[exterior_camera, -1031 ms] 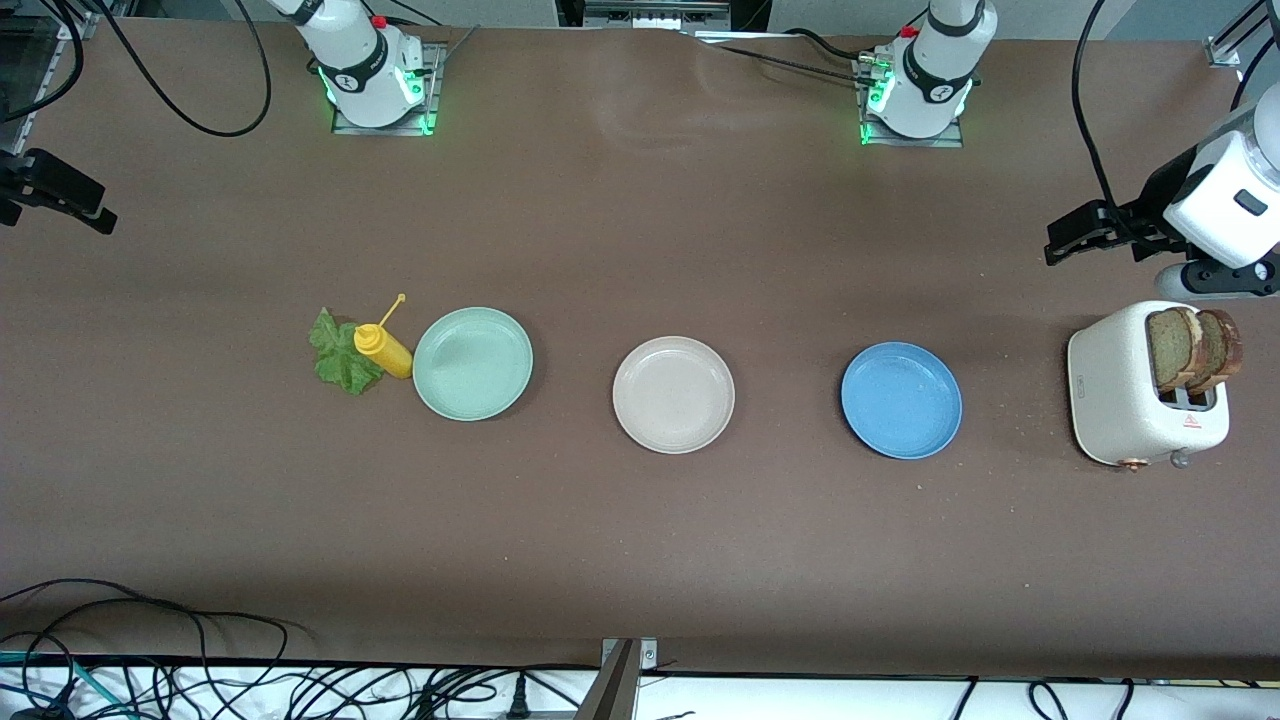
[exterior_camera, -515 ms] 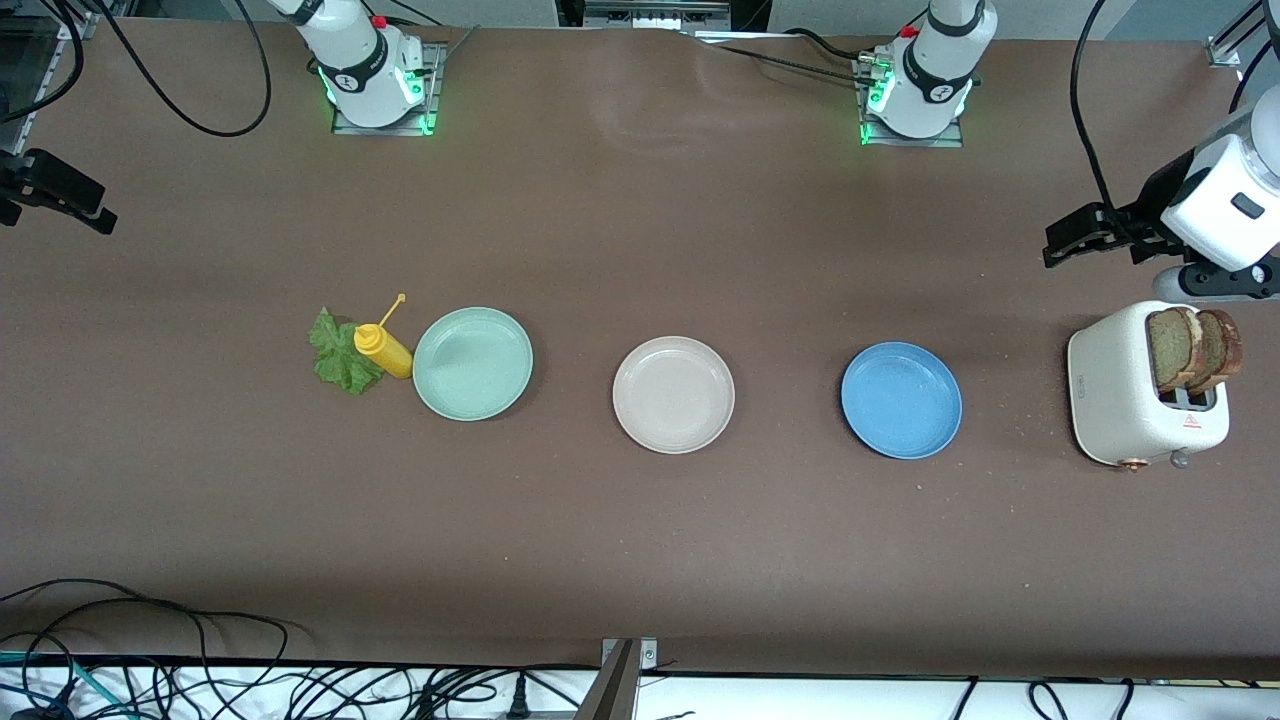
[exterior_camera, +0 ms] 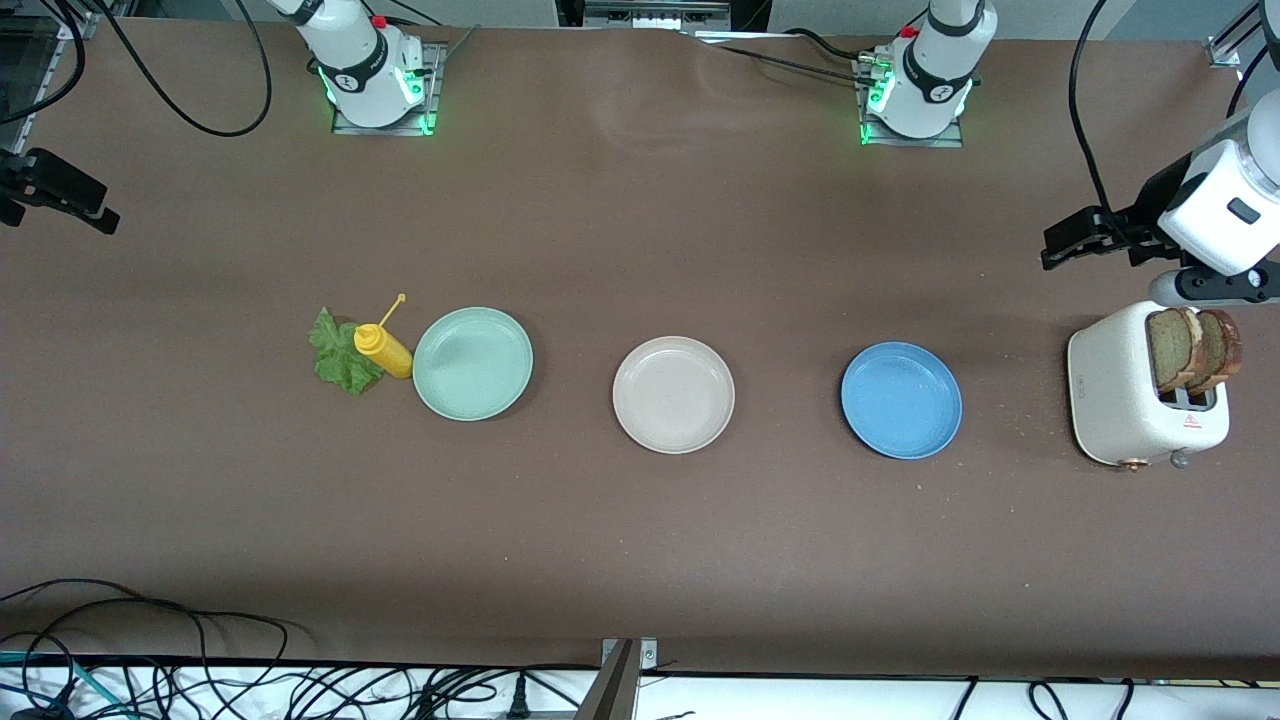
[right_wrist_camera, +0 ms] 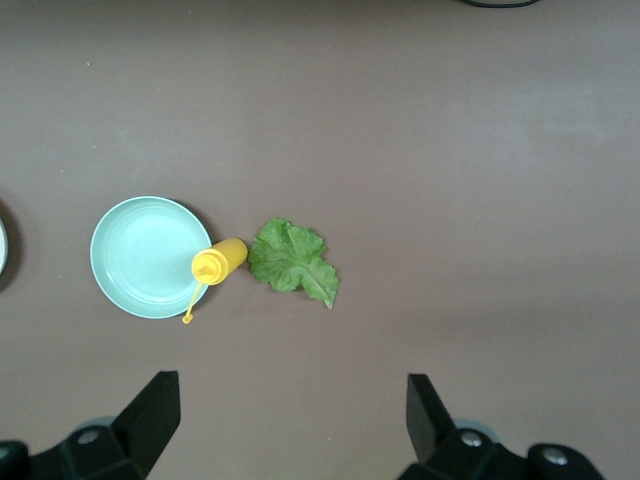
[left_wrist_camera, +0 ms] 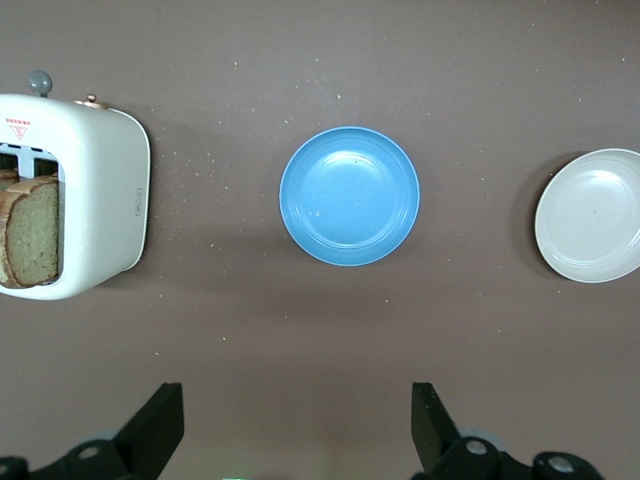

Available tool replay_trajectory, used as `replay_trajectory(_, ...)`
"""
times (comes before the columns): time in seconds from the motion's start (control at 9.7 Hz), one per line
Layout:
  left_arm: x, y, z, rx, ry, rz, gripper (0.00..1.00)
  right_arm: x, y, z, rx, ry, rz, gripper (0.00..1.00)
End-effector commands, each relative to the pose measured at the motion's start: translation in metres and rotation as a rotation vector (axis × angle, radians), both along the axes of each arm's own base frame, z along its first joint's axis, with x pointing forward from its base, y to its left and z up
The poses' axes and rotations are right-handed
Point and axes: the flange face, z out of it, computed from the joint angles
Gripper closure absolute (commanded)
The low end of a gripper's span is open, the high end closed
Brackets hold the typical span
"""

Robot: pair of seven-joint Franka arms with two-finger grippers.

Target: Make sandwich on beige plate with both arms

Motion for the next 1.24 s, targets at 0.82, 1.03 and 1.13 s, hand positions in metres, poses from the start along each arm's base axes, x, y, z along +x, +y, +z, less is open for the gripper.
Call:
replay_trajectory(0.82,0.0023,-0.0007,0.0061,0.033,-0.018,0.005,0.00,-0.0053,0.0016,0.0037,0.022,-0.003,-0.010,0.00)
replay_trajectory(1.03,0.0027,0.0001,0.0052,0.033,-0.016,0.006,0.00,0.0005,-0.0022,-0.0014,0.023,-0.009,-0.019,0.00)
replay_trajectory(1.13,0.0027,-0.0007,0.0052,0.033,-0.016,0.005,0.00,0.0000,0.0002,-0.0007,0.024,-0.009,-0.015,0.00)
